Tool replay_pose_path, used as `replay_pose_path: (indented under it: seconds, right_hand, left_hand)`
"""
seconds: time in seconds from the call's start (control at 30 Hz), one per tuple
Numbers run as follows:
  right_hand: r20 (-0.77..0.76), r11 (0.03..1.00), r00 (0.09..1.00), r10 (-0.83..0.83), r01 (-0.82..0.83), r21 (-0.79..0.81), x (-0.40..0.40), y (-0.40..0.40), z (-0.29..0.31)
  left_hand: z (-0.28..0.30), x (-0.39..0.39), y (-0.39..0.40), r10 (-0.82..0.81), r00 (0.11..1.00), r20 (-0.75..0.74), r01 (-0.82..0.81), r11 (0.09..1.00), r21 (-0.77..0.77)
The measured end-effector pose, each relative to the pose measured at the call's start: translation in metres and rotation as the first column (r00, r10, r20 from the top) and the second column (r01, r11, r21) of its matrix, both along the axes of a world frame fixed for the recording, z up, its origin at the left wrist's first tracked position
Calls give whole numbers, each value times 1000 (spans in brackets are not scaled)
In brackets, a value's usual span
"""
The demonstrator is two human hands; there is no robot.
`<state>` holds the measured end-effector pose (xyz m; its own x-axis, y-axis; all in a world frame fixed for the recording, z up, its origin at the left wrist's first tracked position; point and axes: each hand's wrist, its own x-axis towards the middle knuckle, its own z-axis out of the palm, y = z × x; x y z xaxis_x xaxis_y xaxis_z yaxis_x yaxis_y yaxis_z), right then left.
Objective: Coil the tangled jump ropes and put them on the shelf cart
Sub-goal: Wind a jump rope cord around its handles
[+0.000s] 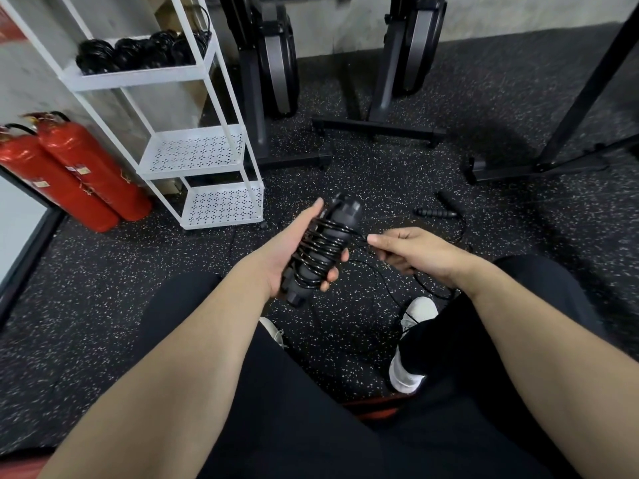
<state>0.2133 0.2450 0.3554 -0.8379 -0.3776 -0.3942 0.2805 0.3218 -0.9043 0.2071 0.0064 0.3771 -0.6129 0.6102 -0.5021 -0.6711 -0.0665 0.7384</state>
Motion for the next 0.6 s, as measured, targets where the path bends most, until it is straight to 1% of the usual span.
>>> replay_pose_path:
  seconds: [0.07, 0.17, 0.27, 0.33, 0.4, 0.47, 0.5, 0.6]
  right_hand:
    - [45, 1000, 999, -11, 11, -7, -2, 2, -2]
    - [81, 999, 996, -31, 32, -17, -5, 7, -6]
    - [77, 997, 996, -43, 37, 73, -8, 11, -14]
    - [34, 983, 999, -15, 8, 182, -7, 10, -19]
    - [-3, 966, 1000, 18, -17, 257, -6, 6, -21]
    - [6, 961, 1000, 23, -24, 275, -4, 2, -19]
    - [10, 960, 1000, 26, -28, 278, -4, 1, -18]
    - [9, 957, 1000, 29, -30, 288, -5, -1, -21]
  left_hand:
    - [2, 2, 1, -105, 994, -22, 104, 992, -70]
    - [7, 4, 4, -215, 976, -17, 208, 959, -193]
    - [7, 5, 6, -326, 944, -45, 289, 888, -357]
    - [3, 6, 7, -419, 906, -55, 347, 812, -468]
    - [-2, 8, 11, -521, 851, -61, 390, 707, -591]
    - [-5, 9, 15, -625, 775, -100, 380, 586, -715]
    - [-5, 9, 18, -668, 734, -124, 364, 540, -759]
    - [-8, 10, 24, -760, 631, -156, 334, 447, -830]
